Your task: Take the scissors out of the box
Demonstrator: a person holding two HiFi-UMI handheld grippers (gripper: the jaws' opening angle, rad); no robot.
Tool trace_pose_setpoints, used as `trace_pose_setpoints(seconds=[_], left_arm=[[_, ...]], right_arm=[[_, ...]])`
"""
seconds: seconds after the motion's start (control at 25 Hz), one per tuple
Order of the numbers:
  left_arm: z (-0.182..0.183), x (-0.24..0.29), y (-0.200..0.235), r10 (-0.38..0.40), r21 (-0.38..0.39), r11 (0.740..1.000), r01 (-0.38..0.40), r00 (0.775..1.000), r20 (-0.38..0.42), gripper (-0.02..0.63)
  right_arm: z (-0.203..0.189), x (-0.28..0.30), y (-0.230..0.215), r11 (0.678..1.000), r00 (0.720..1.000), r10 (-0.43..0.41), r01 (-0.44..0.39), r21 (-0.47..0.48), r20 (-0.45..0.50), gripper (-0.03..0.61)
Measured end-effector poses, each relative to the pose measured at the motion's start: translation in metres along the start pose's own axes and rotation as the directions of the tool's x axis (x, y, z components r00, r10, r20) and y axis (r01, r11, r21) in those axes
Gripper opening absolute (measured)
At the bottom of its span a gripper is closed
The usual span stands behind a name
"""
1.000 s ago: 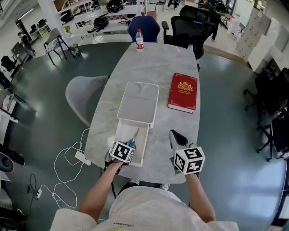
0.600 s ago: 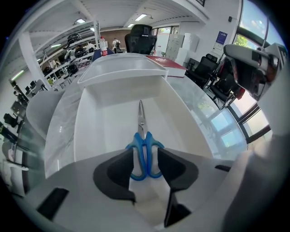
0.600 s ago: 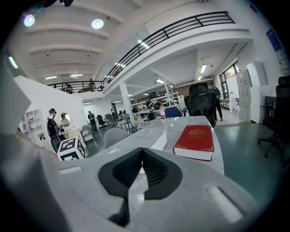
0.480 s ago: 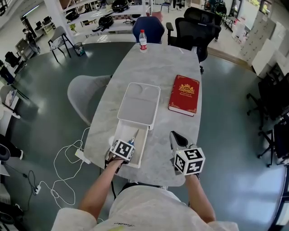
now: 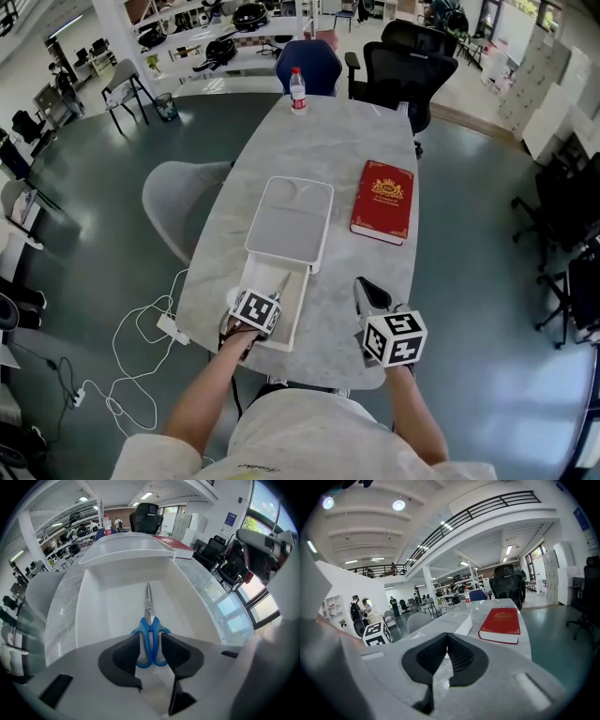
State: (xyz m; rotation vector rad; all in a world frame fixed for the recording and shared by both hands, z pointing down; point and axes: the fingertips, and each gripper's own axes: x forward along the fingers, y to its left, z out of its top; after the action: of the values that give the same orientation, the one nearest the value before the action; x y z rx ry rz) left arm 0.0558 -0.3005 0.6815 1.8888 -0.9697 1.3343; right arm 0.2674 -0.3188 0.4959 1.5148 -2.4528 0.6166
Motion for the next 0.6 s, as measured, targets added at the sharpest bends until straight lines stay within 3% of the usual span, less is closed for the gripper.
trace_pose_setpoints(seconds=[0.16, 0.4, 0.6], left_arm=[[0.001, -0.002, 0.002, -0.018, -0.014, 1.000, 0.019, 1.000, 0.011, 0.091], [0.000, -0.003, -0.008, -0.031, 0.022, 0.999, 0.030, 0.999, 0.033, 0.083], [0.006, -0.013, 0.001, 0.028, 0.047, 0.998, -0.032, 0.995, 0.093, 0.083]], right_arm=[[-0.003, -0.005, -0.002, 1.000, 1.000, -0.013, 0.013, 0.007, -0.002, 0.005], [-0.006, -0.012, 0.004, 1.000, 1.000, -0.019, 0.019, 0.008, 0.000, 0.005], [-0.010, -0.017, 0.006, 1.000, 1.000, -0.025, 0.025, 0.014, 0.000, 0.005]])
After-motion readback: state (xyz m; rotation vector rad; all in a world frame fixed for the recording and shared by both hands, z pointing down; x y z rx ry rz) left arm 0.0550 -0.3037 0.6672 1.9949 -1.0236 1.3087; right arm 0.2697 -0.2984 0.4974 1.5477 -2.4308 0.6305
